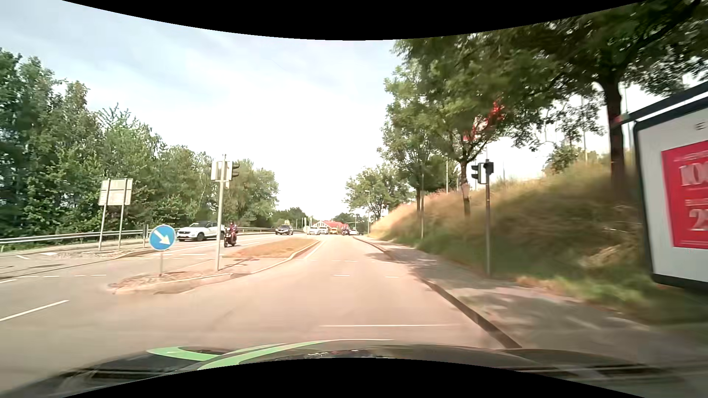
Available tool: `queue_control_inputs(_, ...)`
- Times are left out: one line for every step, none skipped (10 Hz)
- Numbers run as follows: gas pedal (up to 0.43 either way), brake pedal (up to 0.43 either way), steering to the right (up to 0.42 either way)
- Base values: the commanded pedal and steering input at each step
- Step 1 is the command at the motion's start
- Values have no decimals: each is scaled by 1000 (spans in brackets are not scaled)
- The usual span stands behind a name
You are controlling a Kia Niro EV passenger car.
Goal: Follow the waypoints while adhering to traffic rules and regulations
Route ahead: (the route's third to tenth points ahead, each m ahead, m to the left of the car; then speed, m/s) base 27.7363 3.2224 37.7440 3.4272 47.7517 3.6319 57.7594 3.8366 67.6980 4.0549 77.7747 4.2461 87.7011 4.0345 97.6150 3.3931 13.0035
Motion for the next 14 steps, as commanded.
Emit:
queue_control_inputs(87,0,-23)
queue_control_inputs(98,0,-20)
queue_control_inputs(118,0,-16)
queue_control_inputs(130,0,-14)
queue_control_inputs(130,0,-14)
queue_control_inputs(130,0,-13)
queue_control_inputs(130,0,-13)
queue_control_inputs(130,0,-12)
queue_control_inputs(130,0,-11)
queue_control_inputs(130,0,-11)
queue_control_inputs(130,0,-11)
queue_control_inputs(130,0,-11)
queue_control_inputs(130,0,-9)
queue_control_inputs(130,0,-8)
